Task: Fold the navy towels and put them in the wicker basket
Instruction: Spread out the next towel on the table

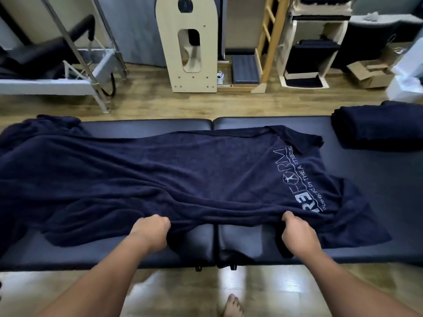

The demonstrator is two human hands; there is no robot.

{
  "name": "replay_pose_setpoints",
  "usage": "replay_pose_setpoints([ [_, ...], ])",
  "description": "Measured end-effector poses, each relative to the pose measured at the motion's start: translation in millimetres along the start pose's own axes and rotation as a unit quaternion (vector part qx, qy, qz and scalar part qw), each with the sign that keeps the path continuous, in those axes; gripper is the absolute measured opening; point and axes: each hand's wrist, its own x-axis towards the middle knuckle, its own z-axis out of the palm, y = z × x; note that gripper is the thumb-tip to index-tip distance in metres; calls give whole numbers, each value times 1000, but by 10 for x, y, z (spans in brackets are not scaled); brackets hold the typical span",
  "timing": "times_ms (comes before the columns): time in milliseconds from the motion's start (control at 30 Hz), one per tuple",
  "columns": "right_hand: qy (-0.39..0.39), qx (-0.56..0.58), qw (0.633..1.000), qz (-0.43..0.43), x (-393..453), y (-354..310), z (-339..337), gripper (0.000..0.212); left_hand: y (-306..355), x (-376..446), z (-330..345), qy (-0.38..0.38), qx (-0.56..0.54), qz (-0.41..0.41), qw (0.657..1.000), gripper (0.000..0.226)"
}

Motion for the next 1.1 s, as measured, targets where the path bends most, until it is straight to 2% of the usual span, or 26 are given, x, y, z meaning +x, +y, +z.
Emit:
replay_pose_setpoints([
  [133, -7, -60, 998, 20, -276, 69, -14, 33, -193, -253, 102, -77, 14, 5, 997, 29],
  [300, -128, -92, 987, 33, -791, 45, 122, 14, -304, -644, 311, -238, 28, 38, 970, 19],
  [367, -135, -72, 987, 44, -953, 25, 198, 11, -362, -710, 416, -256, -4, 36, 966, 8],
  [433, -124, -54, 989, 53, -1071, -12, 260, 10, -395, -686, 472, -221, -45, 39, 973, 9],
  [533, -114, -48, 991, 45, -1196, -101, 298, 8, -371, -614, 429, -110, -80, 64, 989, 6],
  [633, -90, -46, 994, 32, -1235, -211, 275, 12, -289, -516, 317, -37, -103, 77, 991, 9],
  [833, -34, 36, 999, -11, -904, -500, 145, 34, -89, -155, 60, -7, -130, 92, 987, 9],
  [967, -31, 97, 994, -35, -427, -627, 44, 45, 33, 235, -123, 27, -150, 90, 984, 16],
  [1100, -40, 101, 993, -38, 245, -652, -112, 46, 171, 791, -408, 70, -151, 73, 983, 24],
])
